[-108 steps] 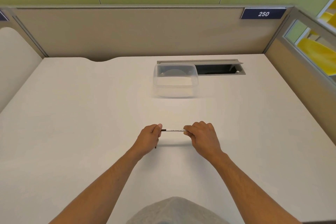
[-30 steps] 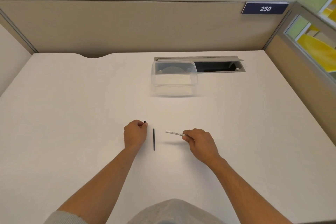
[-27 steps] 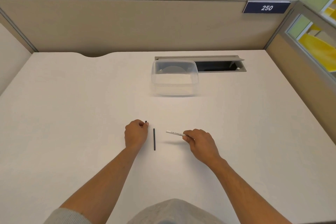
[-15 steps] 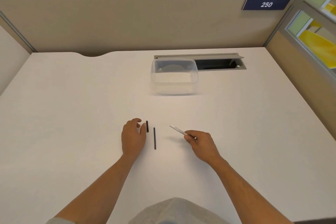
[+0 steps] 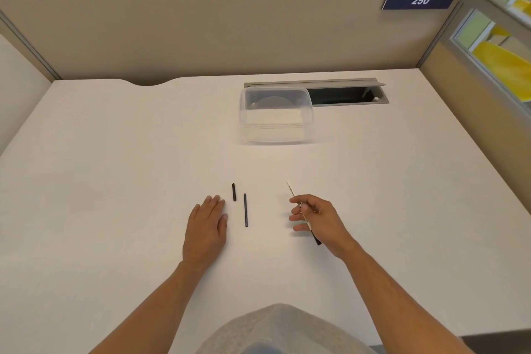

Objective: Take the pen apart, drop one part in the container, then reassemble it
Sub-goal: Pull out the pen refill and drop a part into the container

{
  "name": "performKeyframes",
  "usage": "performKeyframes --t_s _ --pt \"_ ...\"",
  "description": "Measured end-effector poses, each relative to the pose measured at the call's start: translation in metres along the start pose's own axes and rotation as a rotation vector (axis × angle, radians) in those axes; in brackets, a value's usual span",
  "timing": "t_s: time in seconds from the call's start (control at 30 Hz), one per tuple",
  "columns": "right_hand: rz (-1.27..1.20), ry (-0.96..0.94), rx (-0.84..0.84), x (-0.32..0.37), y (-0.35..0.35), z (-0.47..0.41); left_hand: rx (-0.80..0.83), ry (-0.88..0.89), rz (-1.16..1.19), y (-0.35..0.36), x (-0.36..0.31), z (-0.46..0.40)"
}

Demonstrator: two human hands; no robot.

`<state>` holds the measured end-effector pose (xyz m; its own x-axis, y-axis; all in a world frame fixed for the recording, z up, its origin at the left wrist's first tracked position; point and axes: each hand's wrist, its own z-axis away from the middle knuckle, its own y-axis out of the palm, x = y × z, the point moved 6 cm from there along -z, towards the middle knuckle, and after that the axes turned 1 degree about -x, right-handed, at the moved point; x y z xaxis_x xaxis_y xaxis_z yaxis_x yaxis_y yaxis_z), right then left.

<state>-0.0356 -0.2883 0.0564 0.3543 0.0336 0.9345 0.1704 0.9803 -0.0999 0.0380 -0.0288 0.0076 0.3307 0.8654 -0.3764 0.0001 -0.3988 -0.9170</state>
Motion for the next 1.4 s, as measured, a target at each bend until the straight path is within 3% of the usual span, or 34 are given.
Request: performKeyframes --t_s 0.27,0.73,1.1,1.4 --pt "-0.176 -0.035 0.053 0.003 0.000 0.004 0.083 -0.013 -0.018 0.005 0.001 0.002" --pt "0.082 -0.153 -0.158 0.007 0.014 -0.012 0.079 -0.015 -0.015 0.004 0.000 0.002" --pt "0.634 -0.314 -0.137 0.019 0.028 -0.015 0.086 -0.014 -0.016 0.005 0.001 0.002" --pt "0.615 -0.258 -0.141 0.018 0.025 -0.019 0.091 -0.024 -0.003 0.004 0.000 0.002"
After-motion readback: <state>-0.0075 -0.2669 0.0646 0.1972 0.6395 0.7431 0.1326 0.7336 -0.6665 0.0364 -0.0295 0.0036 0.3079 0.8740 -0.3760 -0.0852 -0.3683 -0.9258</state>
